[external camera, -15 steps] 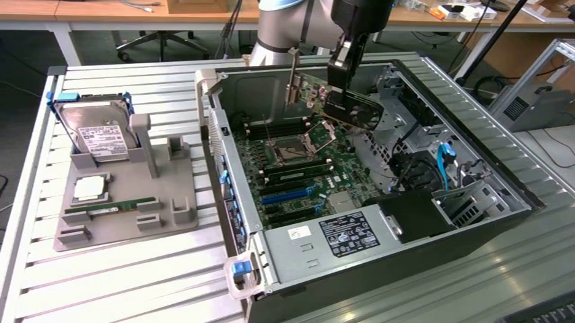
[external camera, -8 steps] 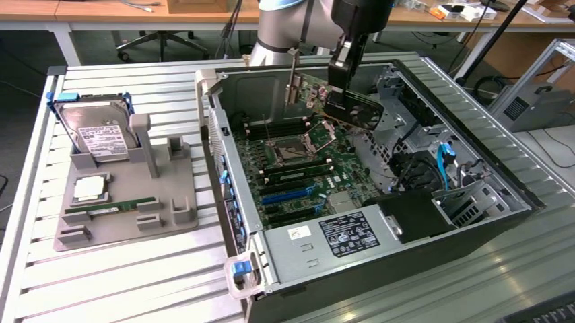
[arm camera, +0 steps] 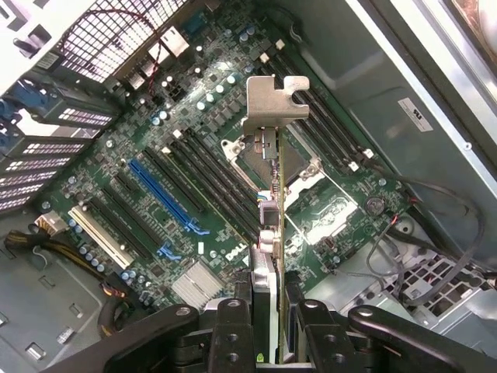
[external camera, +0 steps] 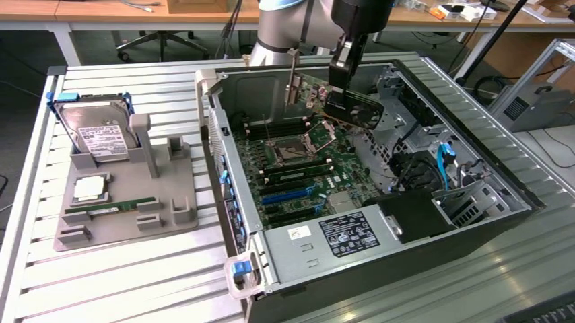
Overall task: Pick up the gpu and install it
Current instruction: 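Insert the gpu into the slot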
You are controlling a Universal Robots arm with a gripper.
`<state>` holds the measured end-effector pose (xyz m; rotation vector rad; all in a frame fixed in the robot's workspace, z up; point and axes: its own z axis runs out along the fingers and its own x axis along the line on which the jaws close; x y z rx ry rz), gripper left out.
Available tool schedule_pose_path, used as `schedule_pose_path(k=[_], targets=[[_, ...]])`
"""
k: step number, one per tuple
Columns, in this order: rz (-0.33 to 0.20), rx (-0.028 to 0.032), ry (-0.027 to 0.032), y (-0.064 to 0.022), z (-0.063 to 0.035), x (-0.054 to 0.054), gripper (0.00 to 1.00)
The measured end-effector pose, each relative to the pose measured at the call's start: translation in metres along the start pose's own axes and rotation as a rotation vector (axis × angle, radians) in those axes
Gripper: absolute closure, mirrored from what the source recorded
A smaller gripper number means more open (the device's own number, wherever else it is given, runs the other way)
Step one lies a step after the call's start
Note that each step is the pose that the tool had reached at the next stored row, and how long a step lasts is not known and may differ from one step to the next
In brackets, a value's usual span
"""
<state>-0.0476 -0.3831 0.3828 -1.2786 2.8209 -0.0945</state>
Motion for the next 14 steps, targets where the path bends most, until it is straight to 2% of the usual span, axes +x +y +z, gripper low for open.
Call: schedule_pose_path(k=[14], targets=[[-0.032,-0.0005,-0.0024,0.0000,0.0000,0.0000,0.73]])
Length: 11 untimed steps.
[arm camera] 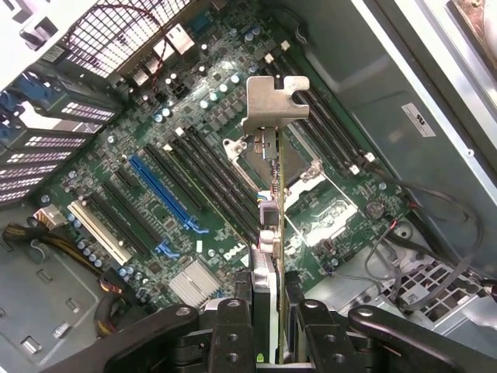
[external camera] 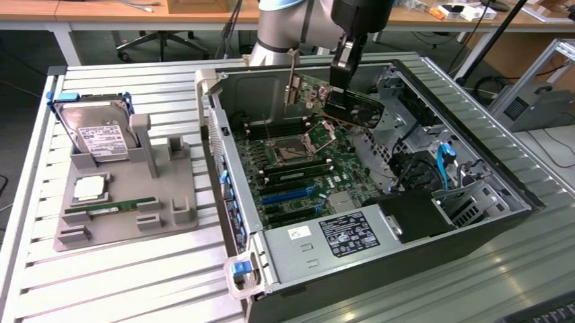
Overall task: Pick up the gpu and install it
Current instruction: 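Insert the gpu into the slot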
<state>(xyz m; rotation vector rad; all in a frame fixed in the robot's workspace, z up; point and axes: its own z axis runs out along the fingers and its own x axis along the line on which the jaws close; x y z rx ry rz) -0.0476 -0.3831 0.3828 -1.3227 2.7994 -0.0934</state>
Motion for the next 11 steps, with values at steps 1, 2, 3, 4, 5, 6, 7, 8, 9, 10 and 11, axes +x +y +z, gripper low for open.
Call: schedule_pose_path(k=[1,2,3,4,5,6,7,8,9,10,11], targets=[[-0.002,0.0000,-0.0001,0.0000,0.0000,0.0000,0.73],[-0.004,-0.0001,-0.0003,0.0000,0.0000,0.0000,0.73],[-0.007,-0.0001,-0.0005,0.0000,0.0000,0.0000,0.73],[-0.009,-0.0001,-0.0006,0.0000,0.0000,0.0000,0.73],[-0.012,-0.0002,-0.0008,0.0000,0.0000,0.0000,0.73],[-0.017,-0.0002,-0.0012,0.0000,0.0000,0.0000,0.73],[-0.019,-0.0003,-0.0013,0.0000,0.0000,0.0000,0.73],[-0.021,-0.0003,-0.0015,0.0000,0.0000,0.0000,0.73],[-0.024,-0.0004,-0.0017,0.0000,0.0000,0.0000,0.73],[-0.027,-0.0004,-0.0018,0.0000,0.0000,0.0000,0.73],[-0.028,-0.0004,-0.0021,0.0000,0.0000,0.0000,0.73]])
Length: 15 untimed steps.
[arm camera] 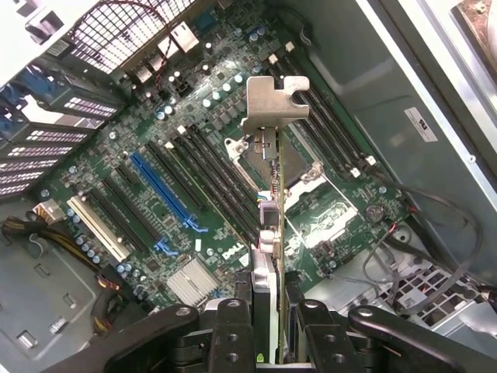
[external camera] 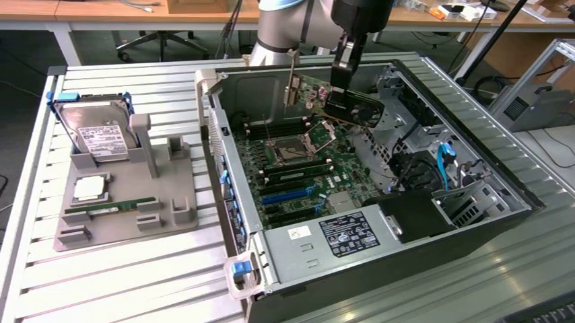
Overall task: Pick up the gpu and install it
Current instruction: 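Insert the gpu into the slot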
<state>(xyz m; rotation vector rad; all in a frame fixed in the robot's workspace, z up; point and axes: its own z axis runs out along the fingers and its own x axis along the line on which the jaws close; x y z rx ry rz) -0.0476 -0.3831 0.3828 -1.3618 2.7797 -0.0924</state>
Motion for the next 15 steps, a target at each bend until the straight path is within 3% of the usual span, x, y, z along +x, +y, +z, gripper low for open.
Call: schedule_pose_path(k=[15], targets=[[-0.052,-0.0007,-0.0038,0.0000,0.0001,0.0000,0.73]])
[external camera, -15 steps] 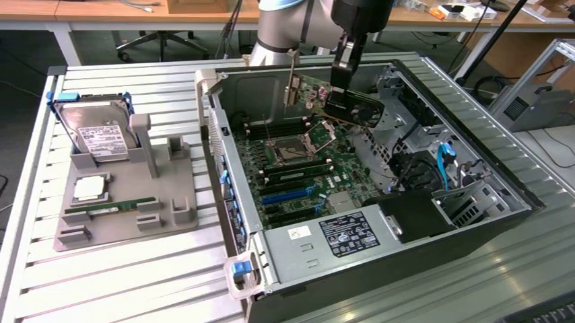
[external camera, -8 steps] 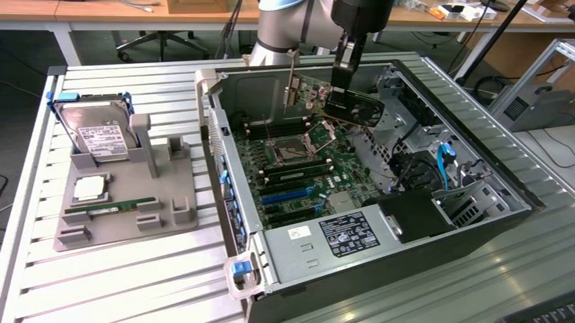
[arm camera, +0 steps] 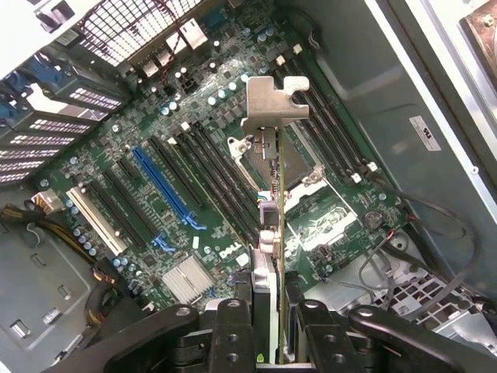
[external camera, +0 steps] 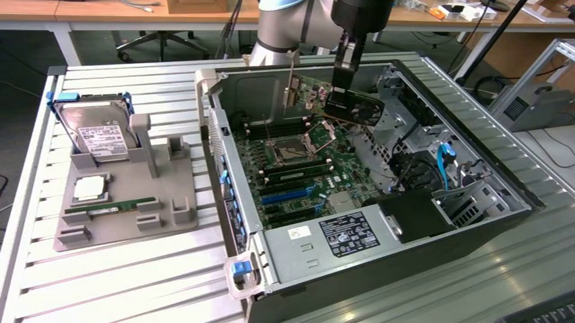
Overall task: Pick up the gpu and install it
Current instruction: 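Insert the gpu into the slot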
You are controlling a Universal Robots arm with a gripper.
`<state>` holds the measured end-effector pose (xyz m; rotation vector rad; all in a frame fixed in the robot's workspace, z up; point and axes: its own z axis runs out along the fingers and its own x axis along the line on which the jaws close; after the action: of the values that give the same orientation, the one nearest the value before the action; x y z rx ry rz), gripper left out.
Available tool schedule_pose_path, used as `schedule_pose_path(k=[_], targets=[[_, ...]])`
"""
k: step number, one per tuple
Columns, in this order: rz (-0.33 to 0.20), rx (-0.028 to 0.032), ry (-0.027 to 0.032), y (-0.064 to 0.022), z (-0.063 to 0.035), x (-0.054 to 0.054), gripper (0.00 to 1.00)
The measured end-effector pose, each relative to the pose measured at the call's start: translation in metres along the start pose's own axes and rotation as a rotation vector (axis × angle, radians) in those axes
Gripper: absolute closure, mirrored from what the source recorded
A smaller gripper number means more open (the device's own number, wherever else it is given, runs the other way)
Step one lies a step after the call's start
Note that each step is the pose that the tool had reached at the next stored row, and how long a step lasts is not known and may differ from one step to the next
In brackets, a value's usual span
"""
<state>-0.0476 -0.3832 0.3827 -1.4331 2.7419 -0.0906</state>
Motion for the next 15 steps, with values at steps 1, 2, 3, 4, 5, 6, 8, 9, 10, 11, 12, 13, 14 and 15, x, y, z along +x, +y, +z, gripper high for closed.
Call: schedule_pose_path(k=[1,2,3,4,5,6,8,9,10,11,12,13,14,15], targets=[[-0.007,-0.0001,-0.0006,0.0000,0.0000,0.0000,0.73],[-0.014,-0.0002,-0.0010,0.0000,0.0000,0.0000,0.73],[-0.024,-0.0003,-0.0018,0.0000,0.0000,0.0000,0.73],[-0.033,-0.0005,-0.0025,0.0000,0.0001,0.0000,0.73],[-0.037,-0.0006,-0.0028,0.0000,0.0000,0.0000,0.73],[-0.045,-0.0006,-0.0033,0.0000,0.0000,0.0000,0.73],[-0.065,-0.0009,-0.0048,0.0000,0.0000,0.0000,0.73],[-0.076,-0.0011,-0.0056,0.0000,0.0000,0.0000,0.73],[-0.083,-0.0011,-0.0061,0.0000,0.0000,0.0000,0.73],[-0.089,-0.0012,-0.0065,0.0000,0.0000,0.0000,0.73],[-0.091,-0.0013,-0.0067,0.0000,0.0000,0.0000,0.73],[-0.092,-0.0013,-0.0068,0.0000,0.0000,0.0000,0.73],[-0.094,-0.0013,-0.0070,0.0000,0.0000,0.0000,0.73],[-0.096,-0.0013,-0.0070,0.0000,0.0000,0.0000,0.73]])
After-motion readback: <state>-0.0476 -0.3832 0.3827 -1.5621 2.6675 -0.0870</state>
